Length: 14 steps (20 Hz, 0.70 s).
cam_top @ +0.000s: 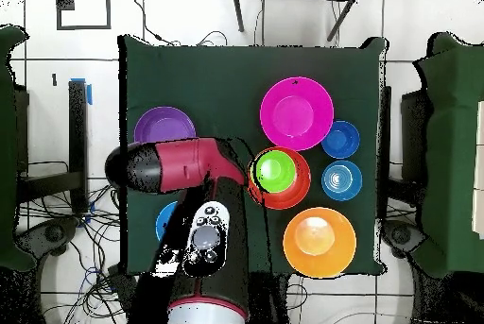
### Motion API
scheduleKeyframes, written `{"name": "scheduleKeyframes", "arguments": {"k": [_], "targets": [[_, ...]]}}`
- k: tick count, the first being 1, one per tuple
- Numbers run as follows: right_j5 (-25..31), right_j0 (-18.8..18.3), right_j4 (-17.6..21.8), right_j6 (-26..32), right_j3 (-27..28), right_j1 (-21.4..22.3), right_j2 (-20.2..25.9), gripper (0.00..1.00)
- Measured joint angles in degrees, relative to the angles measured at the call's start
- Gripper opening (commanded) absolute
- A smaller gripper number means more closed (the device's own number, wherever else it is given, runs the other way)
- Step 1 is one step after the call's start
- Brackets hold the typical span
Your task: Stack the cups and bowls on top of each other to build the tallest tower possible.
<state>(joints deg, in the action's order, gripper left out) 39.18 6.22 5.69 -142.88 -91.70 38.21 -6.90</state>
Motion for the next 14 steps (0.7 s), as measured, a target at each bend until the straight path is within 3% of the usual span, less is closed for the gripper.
{"name": "scheduleKeyframes", "arguments": {"k": [8,14], "targets": [[-3.38,6.03,-3.94,-0.45,-0.91,-4.35,-1.53,1.00],[-7.24,8.12,-5.56,-0.72,-1.40,-7.67,-2.88,1.00]]}}
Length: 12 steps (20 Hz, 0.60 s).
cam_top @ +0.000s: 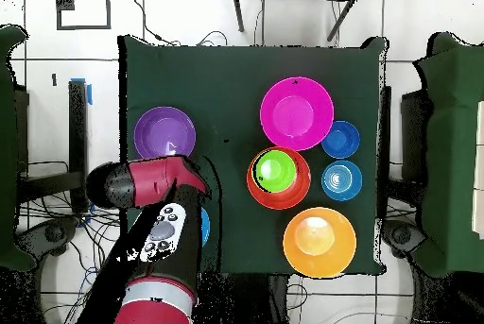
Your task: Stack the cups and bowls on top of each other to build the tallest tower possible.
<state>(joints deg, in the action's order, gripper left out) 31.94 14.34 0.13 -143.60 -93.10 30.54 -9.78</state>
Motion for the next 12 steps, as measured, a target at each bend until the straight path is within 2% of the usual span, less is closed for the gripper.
{"name": "scheduleKeyframes", "arguments": {"k": [6,12], "targets": [[-0.83,0.22,-0.22,0.00,-0.32,-2.77,-1.51,1.00],[0.93,0.21,-0.22,0.00,-0.32,-3.94,-3.27,1.00]]}}
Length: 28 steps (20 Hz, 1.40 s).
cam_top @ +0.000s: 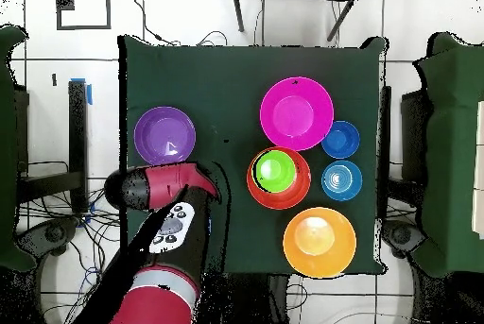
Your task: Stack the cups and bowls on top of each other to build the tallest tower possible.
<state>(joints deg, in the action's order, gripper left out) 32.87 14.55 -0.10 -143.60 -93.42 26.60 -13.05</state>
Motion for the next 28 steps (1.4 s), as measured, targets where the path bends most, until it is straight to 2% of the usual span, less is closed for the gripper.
{"name": "scheduleKeyframes", "arguments": {"k": [7,15,28], "targets": [[3.17,0.10,-0.65,0.00,0.01,-0.11,-0.76,1.00],[3.52,0.97,-2.63,0.00,-0.03,-0.15,-0.76,1.00],[3.54,5.42,-6.73,0.00,-0.15,-0.33,-0.84,1.00]]}}
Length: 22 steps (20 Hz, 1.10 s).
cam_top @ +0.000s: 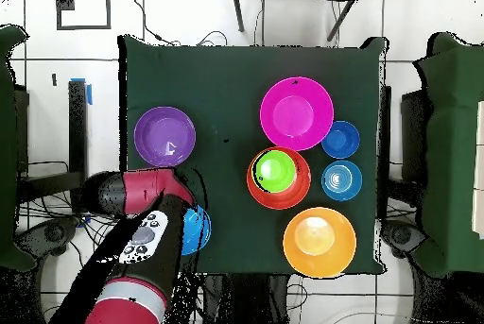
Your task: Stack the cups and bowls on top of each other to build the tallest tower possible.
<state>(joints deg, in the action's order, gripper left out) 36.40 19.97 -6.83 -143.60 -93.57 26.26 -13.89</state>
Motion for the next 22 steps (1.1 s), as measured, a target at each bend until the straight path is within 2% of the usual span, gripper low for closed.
{"name": "scheduleKeyframes", "arguments": {"k": [22], "targets": [[-0.01,0.74,-0.36,0.00,-0.37,-3.44,-0.36,1.00]]}}
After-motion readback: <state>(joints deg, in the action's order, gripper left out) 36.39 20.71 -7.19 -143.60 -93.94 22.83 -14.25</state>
